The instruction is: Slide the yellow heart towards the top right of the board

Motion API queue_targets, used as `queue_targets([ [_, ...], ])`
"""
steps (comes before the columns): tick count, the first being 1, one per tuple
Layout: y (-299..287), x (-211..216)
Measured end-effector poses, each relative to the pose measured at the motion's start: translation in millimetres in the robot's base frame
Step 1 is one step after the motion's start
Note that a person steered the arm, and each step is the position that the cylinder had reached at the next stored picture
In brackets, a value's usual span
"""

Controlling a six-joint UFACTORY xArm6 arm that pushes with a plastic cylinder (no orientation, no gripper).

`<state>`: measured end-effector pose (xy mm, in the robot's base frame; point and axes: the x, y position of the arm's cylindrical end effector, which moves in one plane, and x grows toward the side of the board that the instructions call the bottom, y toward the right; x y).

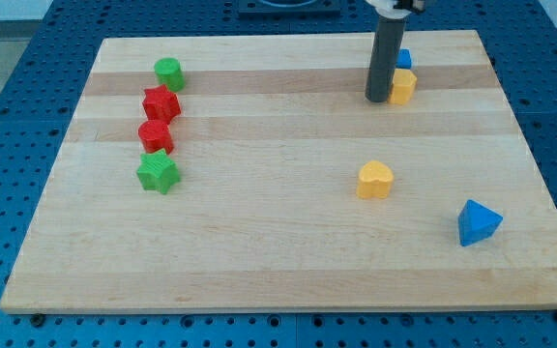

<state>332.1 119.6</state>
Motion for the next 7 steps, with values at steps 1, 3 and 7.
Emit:
queue_targets([
  [1,4,0],
  [3,1,0],
  [7,-64,220],
])
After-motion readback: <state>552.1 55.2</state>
